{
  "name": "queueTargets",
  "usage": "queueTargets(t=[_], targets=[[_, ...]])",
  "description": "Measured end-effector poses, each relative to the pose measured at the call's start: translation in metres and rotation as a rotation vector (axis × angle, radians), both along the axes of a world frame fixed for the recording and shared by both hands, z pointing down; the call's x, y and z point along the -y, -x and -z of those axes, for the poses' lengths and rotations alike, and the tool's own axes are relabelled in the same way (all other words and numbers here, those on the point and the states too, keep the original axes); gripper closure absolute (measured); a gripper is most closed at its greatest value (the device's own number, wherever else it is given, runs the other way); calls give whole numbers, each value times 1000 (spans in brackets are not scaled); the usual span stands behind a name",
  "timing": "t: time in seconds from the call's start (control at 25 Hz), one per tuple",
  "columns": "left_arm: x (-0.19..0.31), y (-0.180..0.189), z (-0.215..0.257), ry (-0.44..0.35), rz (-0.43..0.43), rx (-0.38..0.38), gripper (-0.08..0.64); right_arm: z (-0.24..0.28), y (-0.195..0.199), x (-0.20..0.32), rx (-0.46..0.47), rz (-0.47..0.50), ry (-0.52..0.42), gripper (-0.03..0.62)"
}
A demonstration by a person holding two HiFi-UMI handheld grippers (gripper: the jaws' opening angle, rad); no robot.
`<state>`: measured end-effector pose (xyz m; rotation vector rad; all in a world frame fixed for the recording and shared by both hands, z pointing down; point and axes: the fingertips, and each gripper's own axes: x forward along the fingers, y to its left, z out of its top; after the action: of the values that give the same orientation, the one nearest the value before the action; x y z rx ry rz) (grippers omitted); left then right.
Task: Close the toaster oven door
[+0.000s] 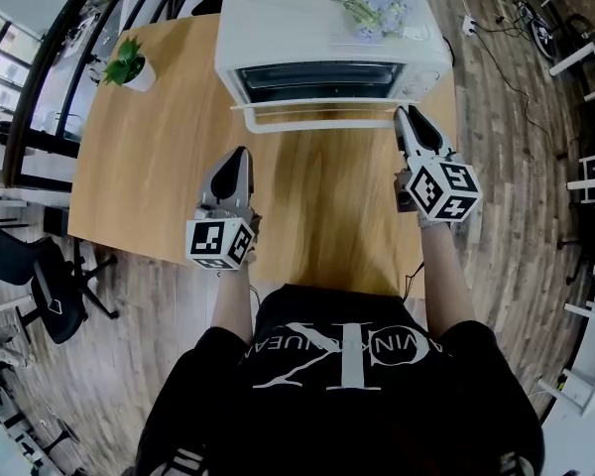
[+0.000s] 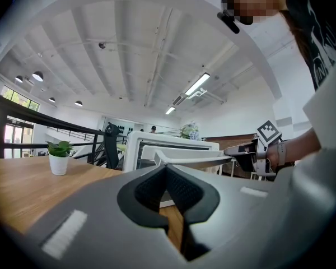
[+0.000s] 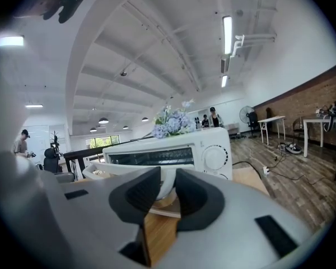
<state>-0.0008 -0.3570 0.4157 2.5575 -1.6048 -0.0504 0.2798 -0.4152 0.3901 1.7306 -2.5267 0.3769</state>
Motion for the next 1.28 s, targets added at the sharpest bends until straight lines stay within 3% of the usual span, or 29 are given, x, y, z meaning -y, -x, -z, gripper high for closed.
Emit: queueTargets(t=[1.28], targets=[[4,4,-7,28,23,9,549,24,0,51,-23,-47,-71,518]])
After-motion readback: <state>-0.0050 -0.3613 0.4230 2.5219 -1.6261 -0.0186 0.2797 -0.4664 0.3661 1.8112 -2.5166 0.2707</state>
